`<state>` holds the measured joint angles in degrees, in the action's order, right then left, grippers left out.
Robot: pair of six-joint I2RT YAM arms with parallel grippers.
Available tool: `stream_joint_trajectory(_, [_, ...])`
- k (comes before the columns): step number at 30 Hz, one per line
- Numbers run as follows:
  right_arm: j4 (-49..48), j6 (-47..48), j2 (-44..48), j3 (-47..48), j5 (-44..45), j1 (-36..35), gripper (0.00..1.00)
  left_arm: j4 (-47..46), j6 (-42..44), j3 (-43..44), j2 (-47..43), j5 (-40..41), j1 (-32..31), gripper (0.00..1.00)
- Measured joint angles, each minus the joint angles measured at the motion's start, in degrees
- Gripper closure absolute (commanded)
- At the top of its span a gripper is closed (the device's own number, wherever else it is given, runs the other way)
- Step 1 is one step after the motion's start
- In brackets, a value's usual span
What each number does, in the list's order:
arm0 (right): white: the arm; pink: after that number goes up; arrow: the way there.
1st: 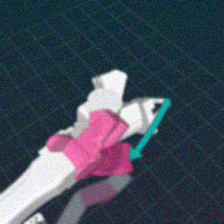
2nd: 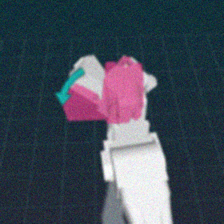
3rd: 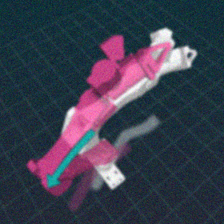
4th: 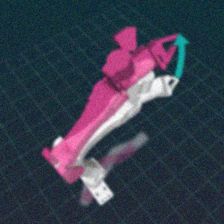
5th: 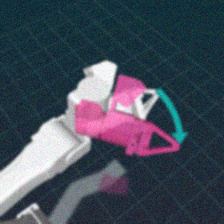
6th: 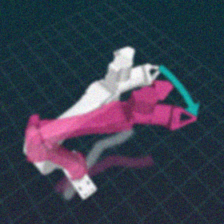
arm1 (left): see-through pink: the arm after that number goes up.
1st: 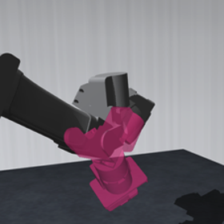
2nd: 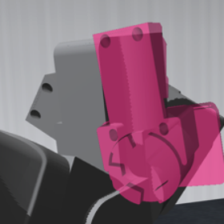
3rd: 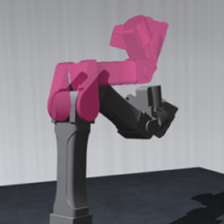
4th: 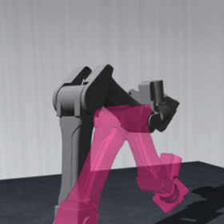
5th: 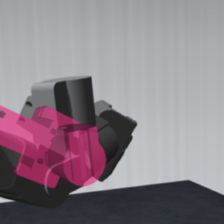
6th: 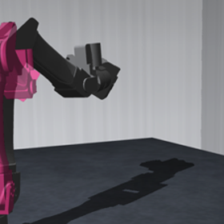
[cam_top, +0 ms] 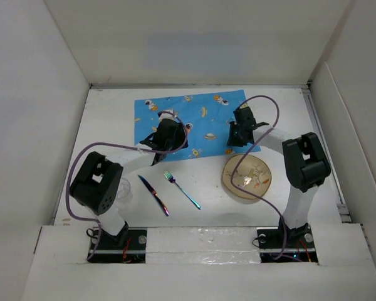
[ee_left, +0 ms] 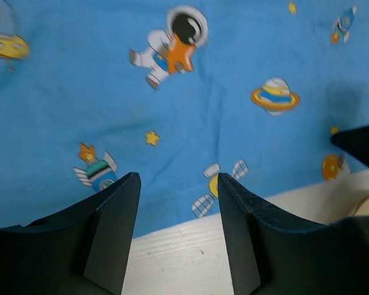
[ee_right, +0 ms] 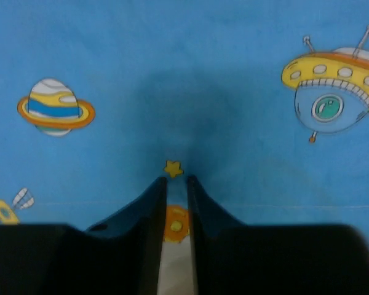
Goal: Set the dinner table for one person
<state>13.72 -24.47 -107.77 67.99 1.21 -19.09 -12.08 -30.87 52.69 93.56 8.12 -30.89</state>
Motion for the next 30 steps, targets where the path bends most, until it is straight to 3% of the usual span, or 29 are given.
stream_joint_trajectory(8, [-0.42, -1.2, -2.91, 2.95, 0.44, -6.12, 1.0, 0.22, 0.0, 0.37, 4.7, -4.15, -0.5, 0.52])
stream_joint_trajectory(11, [0.87, -1.31, -4.5, 5.62, 2.16, -7.72, 1.0, 0.68, 0.02, 1.46, 4.87, -3.82, -0.42, 0.55])
stream_joint_trajectory(14, [1.81, -1.31, -5.92, 7.91, 4.44, -9.55, 1.0, 0.83, 0.33, 2.8, 4.9, -2.71, -0.42, 0.73])
stream_joint_trajectory(15, [2.38, -1.31, -6.4, 8.87, 5.01, -10.1, 1.0, 0.83, 0.44, 3.1, 4.9, -2.23, -0.33, 0.85])
stream_joint_trajectory(17, [3.13, -1.38, -8.04, 11.26, 5.79, -10.91, 1.0, 0.79, 0.72, 3.26, 4.98, -2.08, 0.17, 0.89])
stream_joint_trajectory(22, [3.32, -2.12, -12.22, 16.72, 5.88, -11.74, 1.0, 0.52, 0.87, 1.4, 5.38, -3.28, 2.64, 0.88])
stream_joint_trajectory(30, [-5.42, -4.33, -2.84, 0.68, 4.61, -11.76, 1.0, 0.24, 1.55, -5.09, 3.48, -4.44, 4.0, 0.85])
